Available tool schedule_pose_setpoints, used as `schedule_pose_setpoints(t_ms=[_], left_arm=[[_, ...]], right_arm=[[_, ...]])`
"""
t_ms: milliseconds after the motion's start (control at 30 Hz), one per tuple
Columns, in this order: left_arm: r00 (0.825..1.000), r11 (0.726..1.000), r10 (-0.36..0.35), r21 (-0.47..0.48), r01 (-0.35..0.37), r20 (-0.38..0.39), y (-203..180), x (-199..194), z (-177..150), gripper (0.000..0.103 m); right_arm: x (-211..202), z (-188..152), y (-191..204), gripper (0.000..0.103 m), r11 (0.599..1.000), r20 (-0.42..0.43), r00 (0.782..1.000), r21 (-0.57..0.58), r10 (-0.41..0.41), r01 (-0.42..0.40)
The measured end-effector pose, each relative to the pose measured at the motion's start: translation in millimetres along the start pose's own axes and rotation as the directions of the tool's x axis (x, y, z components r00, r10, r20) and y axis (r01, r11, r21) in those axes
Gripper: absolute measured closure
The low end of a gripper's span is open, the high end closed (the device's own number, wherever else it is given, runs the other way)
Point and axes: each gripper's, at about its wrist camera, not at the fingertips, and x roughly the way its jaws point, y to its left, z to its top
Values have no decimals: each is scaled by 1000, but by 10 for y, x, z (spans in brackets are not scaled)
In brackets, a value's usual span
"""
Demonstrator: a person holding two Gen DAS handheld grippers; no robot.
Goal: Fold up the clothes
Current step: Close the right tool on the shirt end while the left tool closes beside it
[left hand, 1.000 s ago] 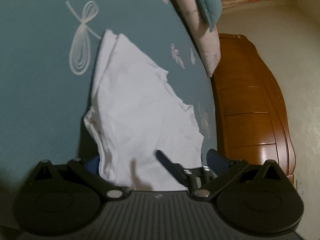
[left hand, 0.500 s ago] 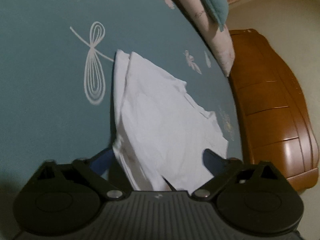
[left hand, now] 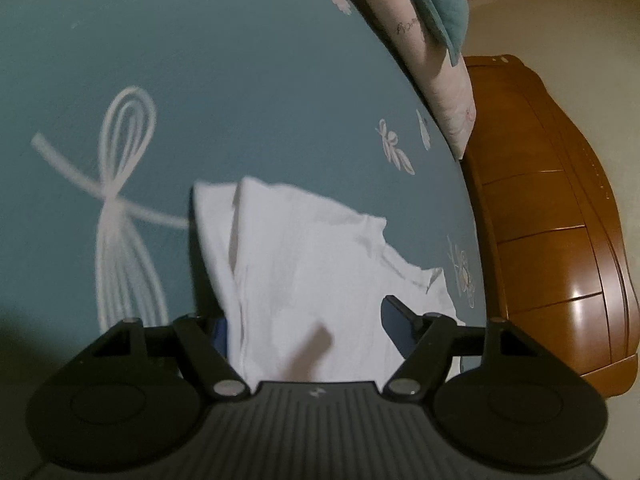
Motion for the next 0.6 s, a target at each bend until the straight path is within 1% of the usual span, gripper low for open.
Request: schedule_pose_setpoints(t_ms=[67, 133, 200, 333, 367, 400, 467, 533, 600], left_arm=[[1000, 999, 12, 45, -12, -15, -28, 4, 15, 34], [999, 997, 23, 79, -21, -22, -29, -12, 14, 43], [999, 995, 31, 95, -30, -19, 4, -50, -4, 57], [1000, 998, -10, 64, 10, 1, 142, -96, -25, 67], [1000, 998, -11, 58, 11, 6, 169, -97, -22, 71], [1000, 999, -5, 54, 5, 10, 189, -100, -25, 79], [1000, 998, 23, 54, -24, 17, 208, -108, -35, 86], [999, 997, 47, 55, -48, 24, 189, -120, -54, 87], [996, 993, 85, 79, -88, 33, 90, -109, -74, 89]], right_arm=[[-38, -24, 26, 98, 1000, -1, 1000, 8, 1, -1], [-69, -39, 33, 98, 1000, -3, 1000, 19, 3, -3], [-70, -41, 14, 98, 1000, -5, 1000, 25, 1, -1], [-70, -59, 30, 98, 1000, -24, 1000, 21, -3, 4], [-73, -68, 46, 98, 1000, -30, 1000, 20, -5, 5], [-68, -75, 59, 98, 1000, -38, 999, 20, -7, 8], [-34, -74, 77, 98, 1000, -58, 998, 12, -13, 14], [-8, -70, 110, 99, 1000, -77, 997, 4, -17, 17], [23, -54, 126, 99, 1000, -90, 996, 2, -19, 19]])
